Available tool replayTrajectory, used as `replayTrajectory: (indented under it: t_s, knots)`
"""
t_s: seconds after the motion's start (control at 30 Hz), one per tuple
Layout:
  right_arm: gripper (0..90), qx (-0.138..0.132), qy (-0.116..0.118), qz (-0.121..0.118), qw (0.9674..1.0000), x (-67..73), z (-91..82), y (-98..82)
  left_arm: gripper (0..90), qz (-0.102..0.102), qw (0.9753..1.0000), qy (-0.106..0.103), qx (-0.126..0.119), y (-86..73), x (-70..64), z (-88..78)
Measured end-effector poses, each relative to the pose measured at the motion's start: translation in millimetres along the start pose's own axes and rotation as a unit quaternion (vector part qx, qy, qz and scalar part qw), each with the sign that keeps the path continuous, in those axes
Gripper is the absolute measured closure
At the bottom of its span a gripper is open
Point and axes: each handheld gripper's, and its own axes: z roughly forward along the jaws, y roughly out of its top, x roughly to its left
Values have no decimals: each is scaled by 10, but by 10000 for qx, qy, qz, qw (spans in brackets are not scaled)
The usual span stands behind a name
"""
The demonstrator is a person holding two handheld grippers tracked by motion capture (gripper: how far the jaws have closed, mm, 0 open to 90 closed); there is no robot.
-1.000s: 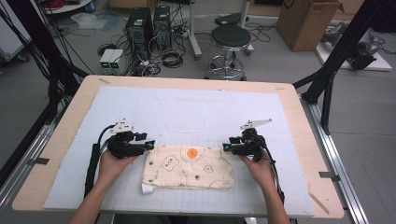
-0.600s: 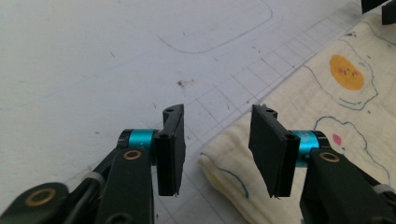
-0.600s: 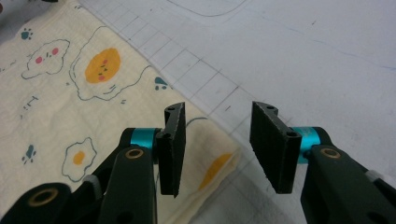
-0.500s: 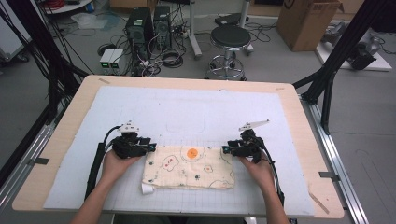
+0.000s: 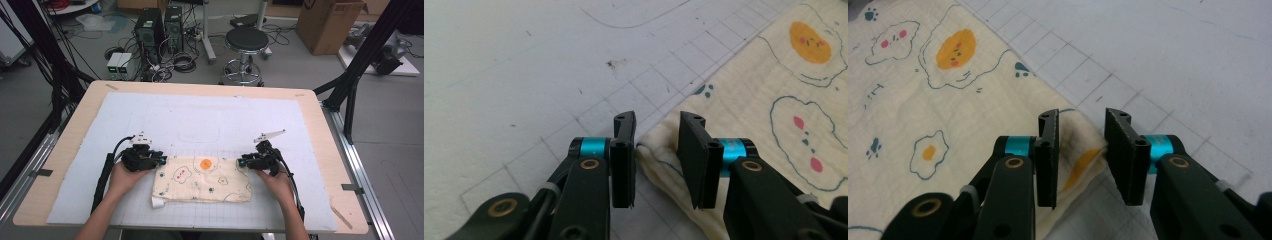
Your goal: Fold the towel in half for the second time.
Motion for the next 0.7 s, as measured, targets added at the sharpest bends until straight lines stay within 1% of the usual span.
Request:
replayTrajectory:
  t_s: [0.03, 0.1, 0.13, 0.17, 0.2, 0.3, 0.37, 0.43, 0.53, 0.67, 0.7]
  knots:
    - [720, 1, 10, -17, 10000, -2, 1, -2, 720, -29, 10000, -21, -12, -2, -9, 2]
    - [749, 38, -3, -38, 10000, 15, 0, -5, 757, 27, 10000, -43, 10, -4, -11, -1]
    - [765, 53, 25, -41, 10000, 24, 4, -6, 786, 14, 10000, -93, 16, -5, -15, -1]
    - [780, 39, 16, -73, 10000, 30, 10, -6, 804, 3, 9999, -101, -13, -7, -22, 2]
    - [799, 65, 25, -85, 9999, 38, 11, -6, 816, 41, 9999, -103, 5, -6, -20, -2]
    - [827, 88, 82, -127, 9998, 54, 22, -2, 830, 46, 10000, -70, 2, -2, -15, -13]
    - [832, 99, 104, -152, 9998, 65, 24, 5, 835, 30, 10000, -14, -41, 6, -7, -29]
    - [838, 114, 47, -229, 9997, 99, 23, 21, 838, 31, 9999, 28, -93, 14, 17, -62]
    - [843, 15, 21, -327, 9995, 135, 12, 52, 840, -23, 9998, 72, -209, 26, 58, -115]
    - [845, -81, 54, -311, 9995, 145, 9, 116, 841, -137, 9990, 177, -384, 58, 109, -141]
    - [845, -102, 56, -300, 9995, 146, 12, 135, 841, -154, 9990, 184, -384, 63, 128, -144]
